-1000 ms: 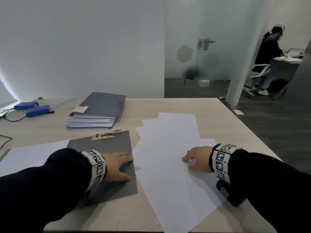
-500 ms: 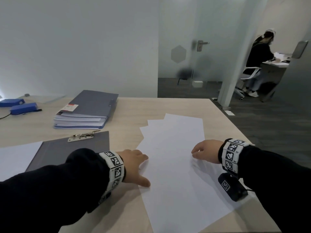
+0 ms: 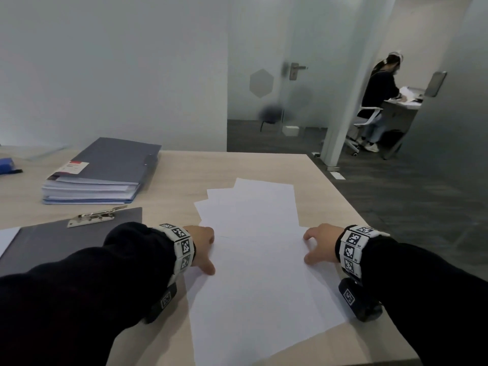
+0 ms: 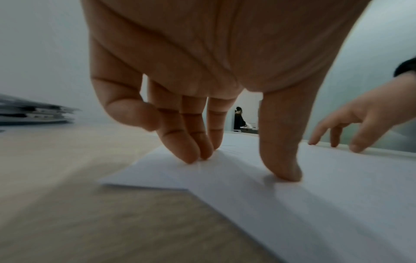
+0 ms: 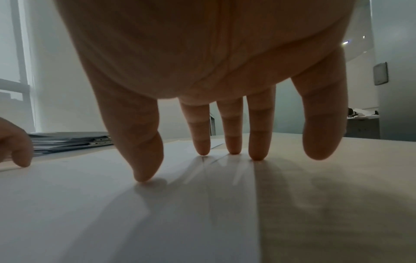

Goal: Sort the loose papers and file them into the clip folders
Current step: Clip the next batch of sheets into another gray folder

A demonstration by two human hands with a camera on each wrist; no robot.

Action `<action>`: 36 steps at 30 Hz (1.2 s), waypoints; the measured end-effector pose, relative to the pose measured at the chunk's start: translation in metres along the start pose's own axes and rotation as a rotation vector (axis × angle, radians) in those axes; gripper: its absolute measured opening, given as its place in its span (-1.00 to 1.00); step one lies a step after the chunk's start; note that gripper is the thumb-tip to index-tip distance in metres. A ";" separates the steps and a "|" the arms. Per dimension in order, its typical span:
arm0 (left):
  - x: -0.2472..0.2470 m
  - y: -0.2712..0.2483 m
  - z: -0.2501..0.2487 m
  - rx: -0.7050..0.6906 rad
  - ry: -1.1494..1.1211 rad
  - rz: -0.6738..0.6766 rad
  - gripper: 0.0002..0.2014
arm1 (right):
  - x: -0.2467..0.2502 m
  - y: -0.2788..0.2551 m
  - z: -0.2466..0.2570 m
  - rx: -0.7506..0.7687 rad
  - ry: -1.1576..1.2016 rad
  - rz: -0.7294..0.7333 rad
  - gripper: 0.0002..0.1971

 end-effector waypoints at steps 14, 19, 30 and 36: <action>-0.023 -0.025 -0.041 -0.133 0.137 0.168 0.13 | 0.021 0.018 -0.008 -0.015 0.060 -0.002 -0.55; -0.028 -0.022 -0.054 -0.258 0.159 0.181 0.12 | 0.005 0.040 -0.014 -0.083 0.000 0.056 -0.23; 0.004 0.010 -0.030 -0.246 0.213 0.004 -0.44 | 0.009 0.045 -0.001 0.067 -0.050 0.083 -0.18; -0.011 0.001 -0.028 -0.232 0.065 0.002 -0.21 | 0.014 0.045 -0.004 0.061 -0.004 0.050 -0.42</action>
Point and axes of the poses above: each hand's wrist, its own y-axis towards the middle knuckle, its own x-axis out of the back of the hand, z = x × y, the point moved 10 cm from there along y, towards the middle knuckle, and after that the axes turned 15 degrees about -y, right-handed, at the moved point
